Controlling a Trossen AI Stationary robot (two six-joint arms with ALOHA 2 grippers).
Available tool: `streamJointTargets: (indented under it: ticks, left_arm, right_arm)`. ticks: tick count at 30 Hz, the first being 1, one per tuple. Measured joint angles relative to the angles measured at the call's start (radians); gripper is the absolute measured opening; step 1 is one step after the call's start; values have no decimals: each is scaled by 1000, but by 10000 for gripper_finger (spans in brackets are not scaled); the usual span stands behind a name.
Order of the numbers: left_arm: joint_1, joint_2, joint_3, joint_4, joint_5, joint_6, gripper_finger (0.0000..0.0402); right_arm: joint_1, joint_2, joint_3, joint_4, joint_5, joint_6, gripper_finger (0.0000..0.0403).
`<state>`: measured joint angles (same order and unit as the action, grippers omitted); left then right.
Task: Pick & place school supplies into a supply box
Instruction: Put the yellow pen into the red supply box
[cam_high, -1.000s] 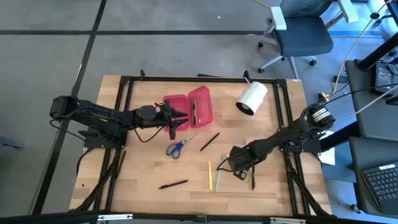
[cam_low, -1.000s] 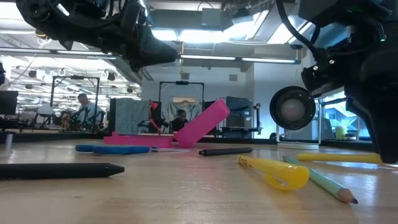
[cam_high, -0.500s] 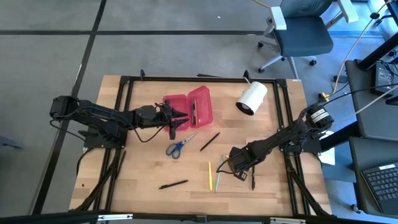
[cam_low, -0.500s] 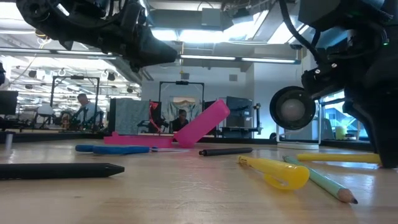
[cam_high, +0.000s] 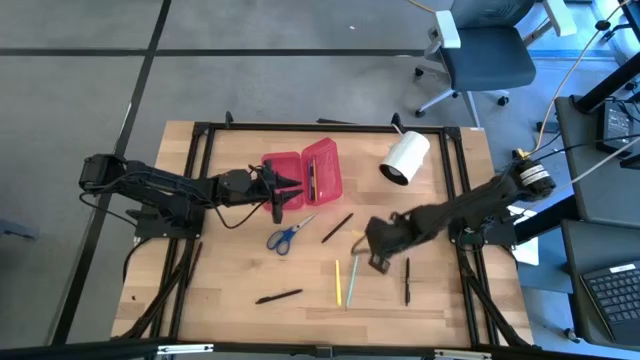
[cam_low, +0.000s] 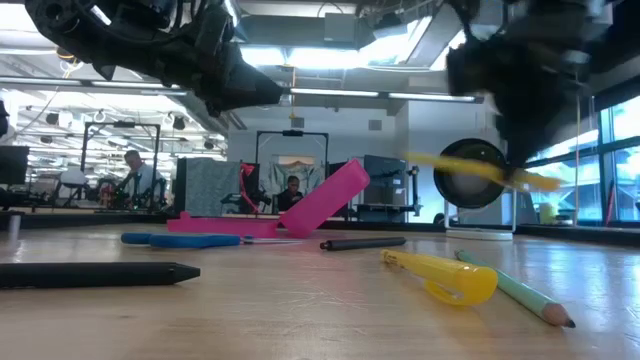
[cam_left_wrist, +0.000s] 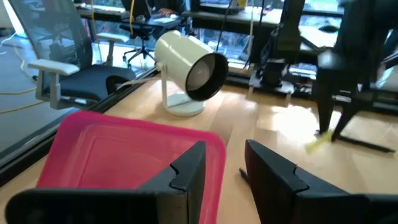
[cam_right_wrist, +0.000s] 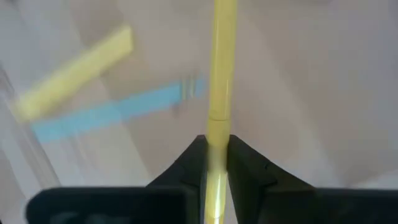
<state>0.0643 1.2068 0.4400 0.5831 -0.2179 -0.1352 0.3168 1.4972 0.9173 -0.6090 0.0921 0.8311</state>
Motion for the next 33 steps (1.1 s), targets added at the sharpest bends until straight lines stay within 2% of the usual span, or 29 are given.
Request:
streamJointTargets:
  ticks: [3,7,9,12,16,23,26,30,33]
  left_arm:
    - [0,0,0,-23,-2,0,105]
    - [0,0,0,-26,-4,-17,103]
    - [-1,-3,0,-28,-27,-54,103]
    - [-8,-16,0,-40,-86,-61,104]
    - [-17,-30,0,-85,-168,-61,101]
    - [-18,-33,0,-119,-233,-62,103]
    - [-18,-33,0,-124,-234,-62,104]
    - [-18,-33,0,-124,-234,-62,102]
    - [-18,-33,0,-125,-234,-62,100]
  right_arm:
    - [-85,-66,0,100,69,-31,47]
    - [-215,-118,0,304,99,-173,49]
    - [-279,-121,1,413,87,-233,50]
    - [-370,-107,2,536,15,-286,50]
    - [-460,-66,2,593,-20,-294,51]
    - [-501,47,3,734,-95,-313,52]
    - [-509,92,19,726,-94,-312,52]
    - [-512,149,69,707,-64,-319,52]
    - [-511,191,121,671,10,-350,52]
